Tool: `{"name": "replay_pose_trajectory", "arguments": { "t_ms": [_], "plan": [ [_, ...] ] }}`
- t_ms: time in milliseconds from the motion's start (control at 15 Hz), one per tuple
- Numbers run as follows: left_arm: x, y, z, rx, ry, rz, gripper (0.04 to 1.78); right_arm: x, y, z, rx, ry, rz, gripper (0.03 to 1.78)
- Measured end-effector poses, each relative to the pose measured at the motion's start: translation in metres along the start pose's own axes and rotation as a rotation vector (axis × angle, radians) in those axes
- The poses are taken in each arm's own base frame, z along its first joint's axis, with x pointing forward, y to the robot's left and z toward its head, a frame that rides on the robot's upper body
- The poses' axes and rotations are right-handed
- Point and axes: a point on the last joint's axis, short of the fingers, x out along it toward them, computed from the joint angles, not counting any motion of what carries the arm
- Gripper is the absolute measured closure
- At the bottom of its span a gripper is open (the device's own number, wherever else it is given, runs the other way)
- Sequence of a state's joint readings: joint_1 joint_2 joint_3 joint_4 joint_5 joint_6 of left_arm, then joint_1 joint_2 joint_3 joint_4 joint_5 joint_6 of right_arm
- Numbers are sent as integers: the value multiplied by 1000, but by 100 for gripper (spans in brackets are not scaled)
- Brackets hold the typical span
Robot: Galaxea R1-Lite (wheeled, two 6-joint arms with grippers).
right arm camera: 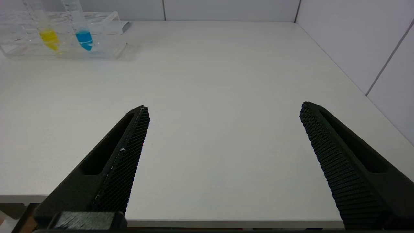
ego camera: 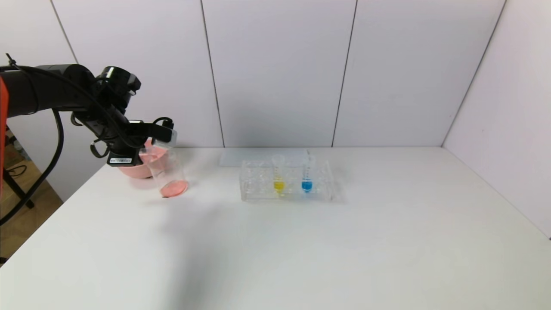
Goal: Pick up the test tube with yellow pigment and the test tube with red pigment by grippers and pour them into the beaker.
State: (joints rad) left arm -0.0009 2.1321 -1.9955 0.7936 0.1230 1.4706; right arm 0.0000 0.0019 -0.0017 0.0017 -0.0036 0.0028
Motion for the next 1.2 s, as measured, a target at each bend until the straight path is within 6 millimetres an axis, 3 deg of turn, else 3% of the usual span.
{"name": "replay_pose_trajectory", "arguments": {
  "t_ms": [1200],
  "plan": [
    [-2,-2,2,3,-14,-19,137,0,0,0,0,0,0,11]
  ]
}}
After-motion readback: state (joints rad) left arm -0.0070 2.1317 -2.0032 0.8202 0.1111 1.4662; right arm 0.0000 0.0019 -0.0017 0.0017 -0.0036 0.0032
